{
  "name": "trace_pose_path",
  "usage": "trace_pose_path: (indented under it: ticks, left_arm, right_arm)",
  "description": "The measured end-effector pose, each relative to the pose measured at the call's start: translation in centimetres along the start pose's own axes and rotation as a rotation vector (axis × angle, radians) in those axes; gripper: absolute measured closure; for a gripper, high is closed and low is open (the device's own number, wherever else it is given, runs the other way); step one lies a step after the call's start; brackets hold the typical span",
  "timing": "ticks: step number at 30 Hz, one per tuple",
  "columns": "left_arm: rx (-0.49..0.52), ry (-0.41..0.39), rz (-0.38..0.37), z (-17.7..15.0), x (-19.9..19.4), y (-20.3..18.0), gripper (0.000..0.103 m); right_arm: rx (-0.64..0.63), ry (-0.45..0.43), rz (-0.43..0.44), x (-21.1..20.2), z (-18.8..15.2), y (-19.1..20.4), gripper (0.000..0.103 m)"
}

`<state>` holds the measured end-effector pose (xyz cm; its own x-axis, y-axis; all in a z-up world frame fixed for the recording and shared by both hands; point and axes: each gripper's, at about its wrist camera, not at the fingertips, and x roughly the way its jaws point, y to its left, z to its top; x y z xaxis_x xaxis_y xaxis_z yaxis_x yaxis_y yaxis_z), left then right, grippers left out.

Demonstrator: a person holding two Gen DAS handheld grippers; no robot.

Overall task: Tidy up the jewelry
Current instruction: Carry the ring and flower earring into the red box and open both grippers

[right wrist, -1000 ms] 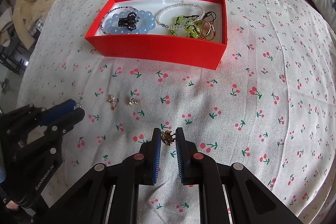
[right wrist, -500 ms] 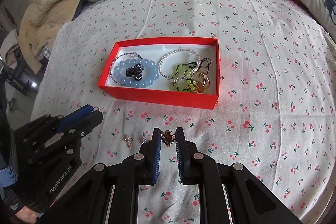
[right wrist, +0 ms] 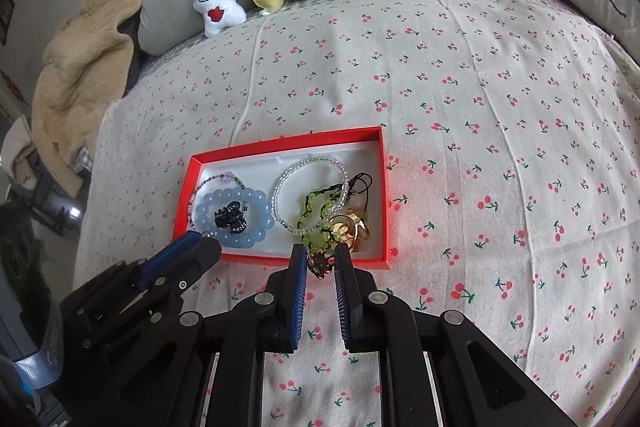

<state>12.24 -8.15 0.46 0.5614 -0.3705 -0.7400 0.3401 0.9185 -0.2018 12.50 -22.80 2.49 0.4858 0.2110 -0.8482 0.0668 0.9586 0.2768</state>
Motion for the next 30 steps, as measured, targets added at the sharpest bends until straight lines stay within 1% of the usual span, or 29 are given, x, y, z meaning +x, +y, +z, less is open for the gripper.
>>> trace_pose_path:
  ticks: [7,8,10,13,18,21,26,29,30]
  left_arm:
    - [-0.013,0.006,-0.022,0.3,1.0,0.0,0.084]
    - [-0.019,0.006,-0.024,0.3,0.9,0.1,0.083]
    - [-0.022,-0.003,-0.020,0.4,0.4,0.3,0.075]
    - [-0.018,-0.020,0.001,0.4,-0.7,0.8,0.070]
    - [-0.013,-0.015,0.056,0.0,-2.0,1.9,0.063]
    - [-0.005,0.002,0.080,-0.6,-2.4,2.5,0.061]
    - [-0.007,0.038,0.106,-1.6,-2.5,3.6,0.060]
    - [-0.009,0.060,0.114,-2.0,-2.4,4.1,0.058]
    - [-0.008,0.067,0.116,-2.1,-2.4,4.2,0.056]
  right_arm:
    - [0.023,-0.002,0.007,0.3,0.3,-0.9,0.089]
    - [0.026,-0.001,0.007,0.4,0.3,-0.9,0.089]
    - [0.027,0.000,0.007,0.5,0.4,-0.9,0.089]
    - [0.026,0.002,0.009,0.7,0.5,-0.6,0.089]
    - [0.005,0.007,0.015,1.5,0.6,0.9,0.089]
    - [-0.012,0.015,0.014,2.1,0.6,2.0,0.089]
    - [-0.029,0.014,0.000,2.9,0.5,3.1,0.088]
    - [-0.041,0.011,-0.032,2.8,0.5,3.4,0.087]
    - [-0.048,0.007,-0.035,2.6,0.4,3.6,0.087]
